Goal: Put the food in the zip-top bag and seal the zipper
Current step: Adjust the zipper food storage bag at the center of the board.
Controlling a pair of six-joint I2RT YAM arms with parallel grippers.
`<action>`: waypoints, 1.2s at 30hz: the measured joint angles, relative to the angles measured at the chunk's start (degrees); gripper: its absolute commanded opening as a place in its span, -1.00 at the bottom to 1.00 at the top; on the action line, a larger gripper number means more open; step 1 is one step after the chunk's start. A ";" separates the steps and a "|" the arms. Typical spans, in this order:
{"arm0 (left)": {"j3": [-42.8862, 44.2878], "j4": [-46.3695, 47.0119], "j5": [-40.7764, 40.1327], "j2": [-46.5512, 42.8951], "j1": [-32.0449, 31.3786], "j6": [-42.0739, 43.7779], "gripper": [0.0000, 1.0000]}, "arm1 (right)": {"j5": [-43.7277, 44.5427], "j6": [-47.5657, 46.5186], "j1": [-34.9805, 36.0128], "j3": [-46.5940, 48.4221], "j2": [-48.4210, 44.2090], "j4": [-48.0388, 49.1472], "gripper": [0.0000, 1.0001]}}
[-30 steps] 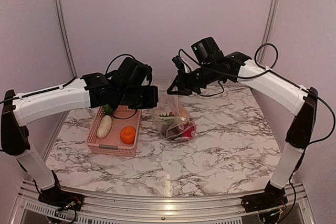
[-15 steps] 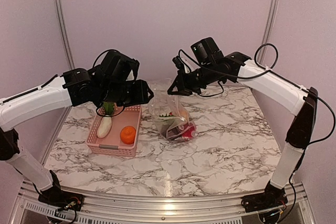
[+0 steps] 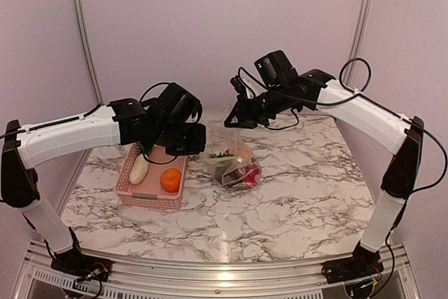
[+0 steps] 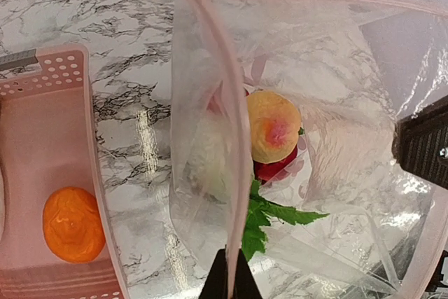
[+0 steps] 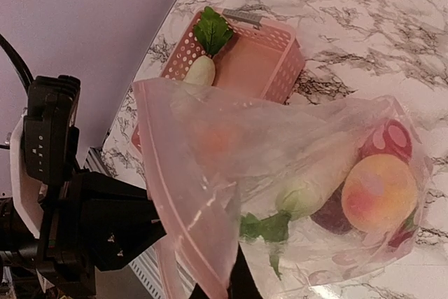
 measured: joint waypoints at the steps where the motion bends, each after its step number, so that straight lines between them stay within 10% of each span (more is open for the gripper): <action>1: 0.02 0.15 0.07 -0.02 0.00 0.13 -1.00 | 0.22 -0.07 0.04 0.00 -0.04 -0.20 -0.76; 6: -0.09 1.97 -0.17 -0.33 0.00 0.44 -1.00 | 1.90 -0.33 1.03 0.02 -0.17 -2.97 -0.56; 20: -0.96 9.14 -0.96 -3.15 0.00 1.11 -1.00 | 19.08 0.76 4.48 11.80 -0.17 -18.62 -1.00; 23: -0.42 11.50 0.57 -2.60 0.02 2.58 -0.26 | 23.50 0.48 3.87 15.63 -0.17 -21.16 -1.00; 25: 0.44 12.94 1.49 -1.66 0.00 3.74 0.83 | 26.14 0.02 3.02 17.38 -0.20 -22.38 -1.00; 26: 0.98 14.03 2.05 -1.09 0.00 4.52 0.96 | 27.28 -0.20 2.38 17.59 -0.22 -22.84 -1.00; 36: 1.77 21.09 -0.07 -3.08 0.50 12.15 0.98 | 33.70 -4.98 -5.55 18.82 -0.24 -27.45 -1.00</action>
